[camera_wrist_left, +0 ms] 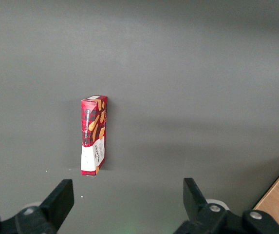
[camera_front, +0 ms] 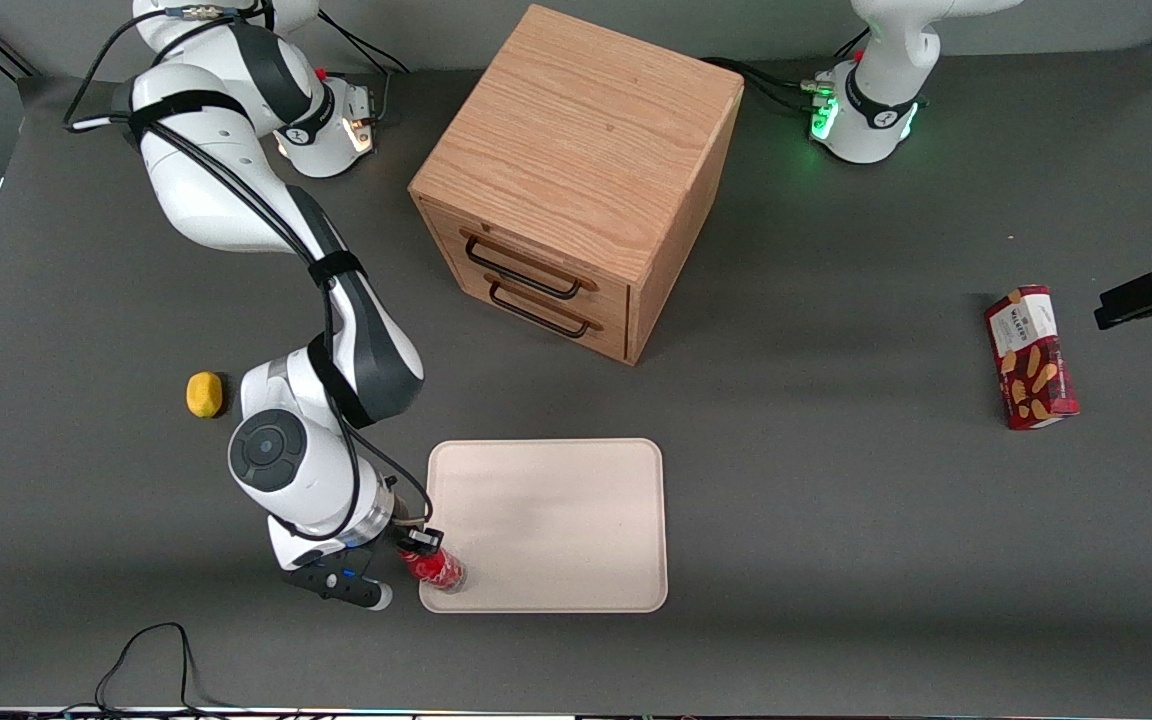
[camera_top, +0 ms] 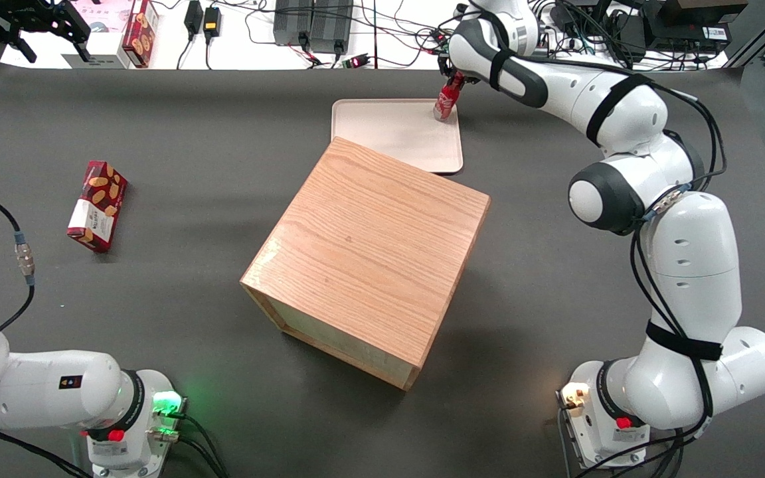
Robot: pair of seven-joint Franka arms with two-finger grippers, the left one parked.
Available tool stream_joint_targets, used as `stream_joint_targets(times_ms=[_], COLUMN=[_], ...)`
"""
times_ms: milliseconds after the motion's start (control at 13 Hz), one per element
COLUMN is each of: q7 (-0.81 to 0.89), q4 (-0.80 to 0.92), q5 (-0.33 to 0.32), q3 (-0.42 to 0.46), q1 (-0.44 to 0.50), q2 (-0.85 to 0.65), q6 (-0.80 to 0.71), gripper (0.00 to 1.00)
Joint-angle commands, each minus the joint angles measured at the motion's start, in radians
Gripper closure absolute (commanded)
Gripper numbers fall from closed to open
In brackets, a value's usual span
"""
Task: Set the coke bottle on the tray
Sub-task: 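Lower the bottle onto the tray's edge and open the right gripper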
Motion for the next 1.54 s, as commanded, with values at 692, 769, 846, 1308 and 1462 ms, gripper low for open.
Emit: stream_joint_targets(times_ms=[692,769,846,1308,1462], q7=[0.034,0.034,0.034,0.015,-0.005], q4=[0.036,0.036,0.036,0.031,-0.028], q5=[-0.065,-0.066,-0.066,-0.068,-0.057], q3=[-0.009,-0.009,-0.009,-0.007,-0.004], q1=[0.011,0.011,0.013,-0.008,-0.028], q2=[0.019,0.019,0.019,-0.070,-0.162], q6=[0.016,0.016,0.016,-0.152,-0.256], gripper=[0.00,0.00,0.00,0.00,0.00])
